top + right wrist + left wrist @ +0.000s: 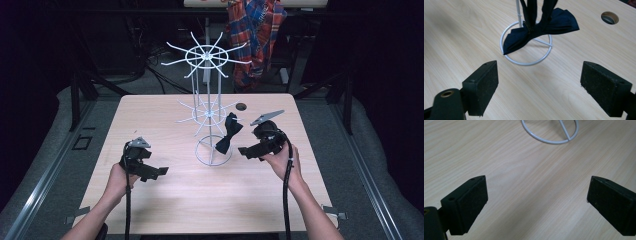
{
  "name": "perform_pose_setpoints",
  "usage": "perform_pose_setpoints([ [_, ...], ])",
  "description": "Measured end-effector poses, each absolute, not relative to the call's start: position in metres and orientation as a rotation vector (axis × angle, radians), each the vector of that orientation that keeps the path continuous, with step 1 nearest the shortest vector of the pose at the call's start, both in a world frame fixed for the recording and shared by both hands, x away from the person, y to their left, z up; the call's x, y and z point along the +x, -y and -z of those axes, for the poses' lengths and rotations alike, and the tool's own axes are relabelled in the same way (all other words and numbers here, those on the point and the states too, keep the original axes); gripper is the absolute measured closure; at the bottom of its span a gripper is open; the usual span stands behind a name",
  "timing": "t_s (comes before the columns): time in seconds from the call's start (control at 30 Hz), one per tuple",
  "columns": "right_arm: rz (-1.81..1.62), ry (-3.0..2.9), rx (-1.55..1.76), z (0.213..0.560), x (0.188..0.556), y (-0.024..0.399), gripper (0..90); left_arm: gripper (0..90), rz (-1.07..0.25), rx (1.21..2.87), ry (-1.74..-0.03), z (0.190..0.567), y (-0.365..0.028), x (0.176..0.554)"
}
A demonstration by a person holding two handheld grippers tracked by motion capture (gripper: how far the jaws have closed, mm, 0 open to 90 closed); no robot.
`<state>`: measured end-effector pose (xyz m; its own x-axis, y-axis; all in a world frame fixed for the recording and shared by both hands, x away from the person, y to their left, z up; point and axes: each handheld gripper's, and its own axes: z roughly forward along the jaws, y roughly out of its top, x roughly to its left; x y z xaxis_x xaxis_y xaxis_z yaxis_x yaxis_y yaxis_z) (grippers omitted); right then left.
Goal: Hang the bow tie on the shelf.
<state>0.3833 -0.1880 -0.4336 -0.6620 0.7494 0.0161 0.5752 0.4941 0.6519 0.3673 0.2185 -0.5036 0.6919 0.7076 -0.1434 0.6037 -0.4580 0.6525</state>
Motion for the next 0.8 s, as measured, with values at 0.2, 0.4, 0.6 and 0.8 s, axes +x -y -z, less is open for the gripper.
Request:
perform_pose_setpoints([
  [0.2,-0.894,-2.495,1.133,0.436,0.382,0.193,9.9,3.4,-0.191,2.201,-1.001,0.504,-0.219,0.367],
  [0.4,-0.848,-2.506,1.133,0.440,0.377,0.202,4.7,3.4,-0.195,2.200,-1.002,0.503,-0.220,0.367],
  [0.6,-0.787,-2.530,1.160,0.446,0.369,0.212,0.0,3.7,-0.201,2.200,-1.007,0.503,-0.220,0.368],
  [0.8,-0.616,-2.571,1.159,0.472,0.354,0.228,0.0,4.0,-0.209,2.198,-1.012,0.503,-0.221,0.368],
])
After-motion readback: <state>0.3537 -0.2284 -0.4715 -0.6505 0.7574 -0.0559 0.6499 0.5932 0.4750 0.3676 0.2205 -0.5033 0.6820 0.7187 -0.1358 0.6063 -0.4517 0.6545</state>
